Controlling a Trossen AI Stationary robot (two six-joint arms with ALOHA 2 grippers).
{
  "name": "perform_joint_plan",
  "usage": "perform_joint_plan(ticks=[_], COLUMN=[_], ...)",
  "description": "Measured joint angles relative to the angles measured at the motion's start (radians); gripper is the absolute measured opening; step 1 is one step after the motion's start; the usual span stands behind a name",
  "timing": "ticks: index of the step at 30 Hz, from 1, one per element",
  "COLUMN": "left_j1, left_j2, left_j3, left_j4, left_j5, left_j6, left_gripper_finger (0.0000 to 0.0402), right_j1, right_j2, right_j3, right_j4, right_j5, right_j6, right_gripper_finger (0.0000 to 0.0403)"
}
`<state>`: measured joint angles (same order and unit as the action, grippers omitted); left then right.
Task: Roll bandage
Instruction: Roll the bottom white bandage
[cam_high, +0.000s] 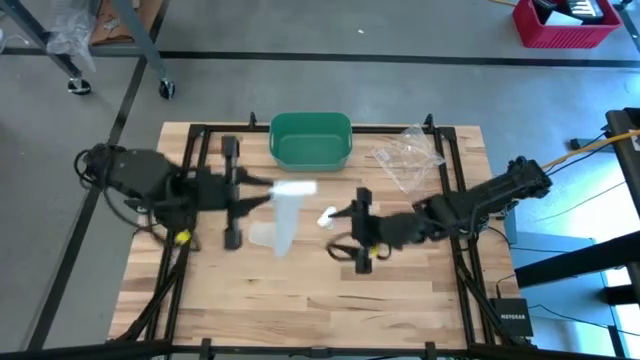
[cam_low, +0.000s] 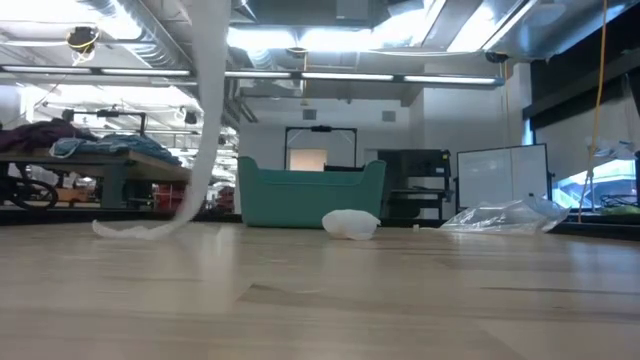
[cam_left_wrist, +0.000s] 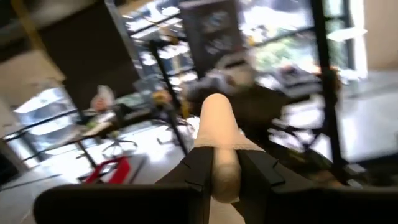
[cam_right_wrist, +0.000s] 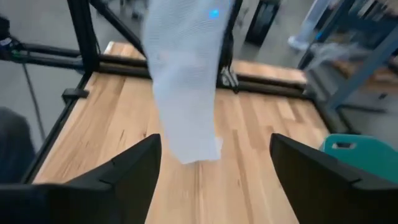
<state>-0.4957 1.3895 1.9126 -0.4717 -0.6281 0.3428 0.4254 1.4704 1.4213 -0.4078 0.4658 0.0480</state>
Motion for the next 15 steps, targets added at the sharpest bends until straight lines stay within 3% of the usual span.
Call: perform_joint_plan(ticks=[7, 15], left_j1=[0.109, 0.141], left_j2=[0.003, 0.002], left_j3=[-0.118, -0.126], left_j4=[0.196, 0.196], left_j5=[-0.071, -0.071], left_j6=[0.031, 0.053], left_gripper_finger=[0.0045, 0.0045], right_j1=[0.01, -0.09], right_j2=[-0.016, -0.018], right_j3=[-0.244, -0.282], right_j4=[0.43, 0.524], right_j5=[0.107, 0.024], right_j6=[-0.065, -0.137], right_gripper_finger=[0.0303, 0.0303])
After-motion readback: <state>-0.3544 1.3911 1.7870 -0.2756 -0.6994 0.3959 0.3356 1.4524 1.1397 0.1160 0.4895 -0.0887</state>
